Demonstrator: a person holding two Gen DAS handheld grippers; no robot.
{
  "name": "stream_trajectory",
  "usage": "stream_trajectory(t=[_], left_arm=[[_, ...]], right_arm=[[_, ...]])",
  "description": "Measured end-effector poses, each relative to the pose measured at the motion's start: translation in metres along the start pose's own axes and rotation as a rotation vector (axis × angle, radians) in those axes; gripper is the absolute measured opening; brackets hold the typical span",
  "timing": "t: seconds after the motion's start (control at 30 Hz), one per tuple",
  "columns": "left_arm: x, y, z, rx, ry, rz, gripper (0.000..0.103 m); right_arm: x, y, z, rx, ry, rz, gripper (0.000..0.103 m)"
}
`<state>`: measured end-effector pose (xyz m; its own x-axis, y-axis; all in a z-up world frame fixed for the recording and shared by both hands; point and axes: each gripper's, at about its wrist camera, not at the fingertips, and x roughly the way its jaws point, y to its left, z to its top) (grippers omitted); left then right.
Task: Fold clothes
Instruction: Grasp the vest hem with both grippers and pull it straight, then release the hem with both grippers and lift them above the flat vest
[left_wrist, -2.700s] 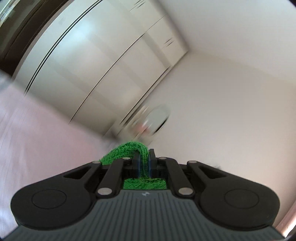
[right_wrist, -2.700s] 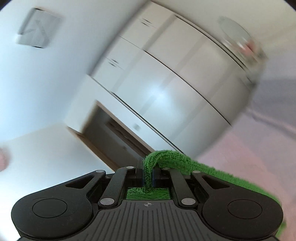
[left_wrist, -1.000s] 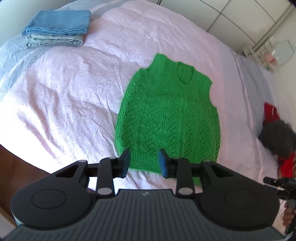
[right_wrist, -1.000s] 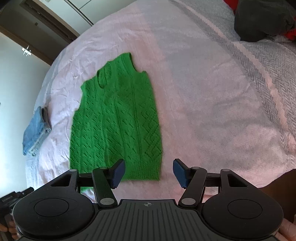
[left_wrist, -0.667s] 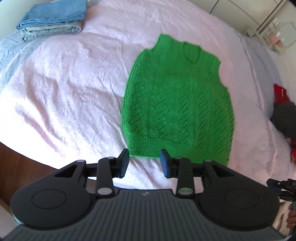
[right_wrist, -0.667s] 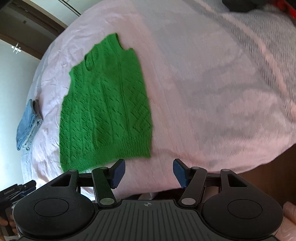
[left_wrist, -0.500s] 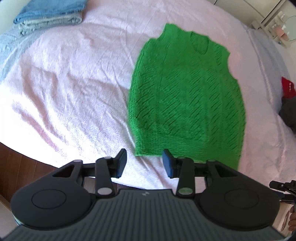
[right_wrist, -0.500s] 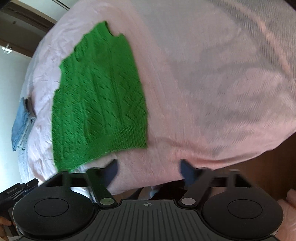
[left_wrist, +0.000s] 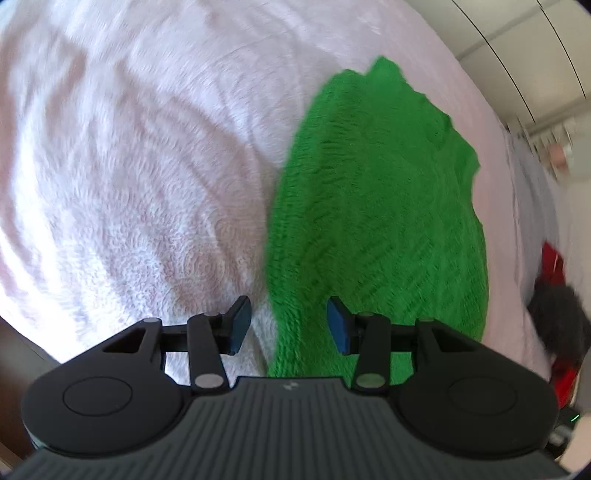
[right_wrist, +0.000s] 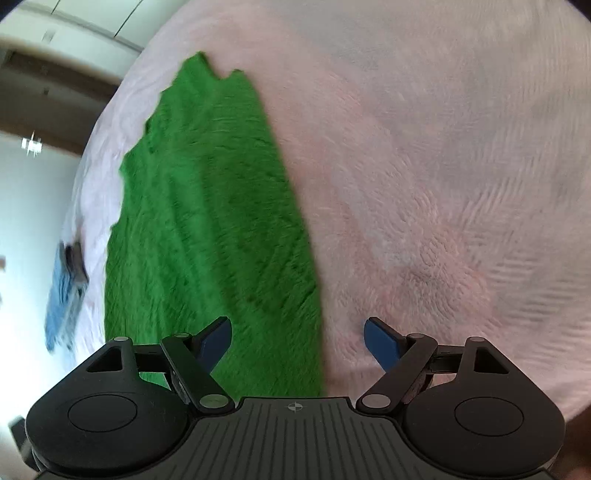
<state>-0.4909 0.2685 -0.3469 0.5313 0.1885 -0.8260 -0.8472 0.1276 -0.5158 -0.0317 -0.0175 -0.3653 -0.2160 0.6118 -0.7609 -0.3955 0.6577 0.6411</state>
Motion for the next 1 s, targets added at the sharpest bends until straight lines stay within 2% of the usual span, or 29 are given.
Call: stream_trajectory(t=[0.1, 0.13, 0.17, 0.2, 0.3, 0.43, 0.53, 0.6, 0.73, 0.77, 0.8, 0.83, 0.87, 0.9, 0.93, 1.0], left_arm=[[0.012, 0.004, -0.001, -0.019, -0.006, -0.038, 0.037], [0.015, 0.004, -0.001, -0.017, -0.004, -0.052, 0.034], [0.017, 0.004, -0.002, -0.015, -0.002, -0.065, 0.017], [0.017, 0.004, -0.002, -0.005, 0.002, -0.072, 0.006], [0.007, -0.001, -0.002, 0.048, -0.019, -0.071, 0.005], [-0.028, -0.017, -0.009, 0.200, -0.096, -0.061, 0.005], [-0.039, -0.020, -0.021, 0.271, -0.090, -0.027, 0.006], [-0.032, -0.015, -0.031, 0.279, -0.059, 0.015, 0.006], [-0.022, 0.002, -0.037, 0.210, -0.027, 0.073, 0.012], [-0.022, 0.000, -0.035, 0.207, -0.026, 0.083, 0.015], [-0.024, -0.005, -0.033, 0.220, -0.031, 0.106, 0.018], [-0.028, -0.011, -0.032, 0.249, -0.044, 0.139, 0.021], [-0.032, -0.019, -0.030, 0.282, -0.067, 0.180, 0.025], [-0.039, -0.027, -0.029, 0.314, -0.101, 0.219, 0.031], [-0.046, -0.035, -0.028, 0.345, -0.137, 0.257, 0.031], [-0.055, -0.048, -0.026, 0.392, -0.183, 0.264, 0.029]], right_arm=[[0.012, -0.010, -0.003, 0.059, -0.021, 0.080, 0.079], [0.015, -0.011, -0.004, 0.073, -0.017, 0.110, 0.066], [0.019, -0.012, -0.005, 0.089, 0.001, 0.132, 0.029], [0.022, -0.014, -0.006, 0.111, 0.022, 0.142, 0.020], [0.010, -0.012, -0.001, 0.090, -0.007, 0.122, 0.011], [-0.034, -0.009, 0.002, 0.067, -0.074, 0.134, 0.009], [-0.044, -0.007, -0.008, 0.013, -0.063, 0.087, 0.008], [-0.037, -0.008, -0.016, -0.034, -0.039, 0.015, 0.005], [-0.019, -0.003, -0.021, -0.113, 0.001, -0.090, 0.006], [-0.020, 0.003, -0.020, -0.145, 0.000, -0.111, 0.012], [-0.022, 0.010, -0.019, -0.185, -0.002, -0.141, 0.030], [-0.025, 0.017, -0.018, -0.231, -0.012, -0.187, 0.041], [-0.029, 0.023, -0.019, -0.279, -0.037, -0.241, 0.057], [-0.034, 0.031, -0.022, -0.337, -0.078, -0.289, 0.058], [-0.039, 0.038, -0.024, -0.399, -0.119, -0.326, 0.058], [-0.044, 0.053, -0.024, -0.489, -0.176, -0.359, 0.058]])
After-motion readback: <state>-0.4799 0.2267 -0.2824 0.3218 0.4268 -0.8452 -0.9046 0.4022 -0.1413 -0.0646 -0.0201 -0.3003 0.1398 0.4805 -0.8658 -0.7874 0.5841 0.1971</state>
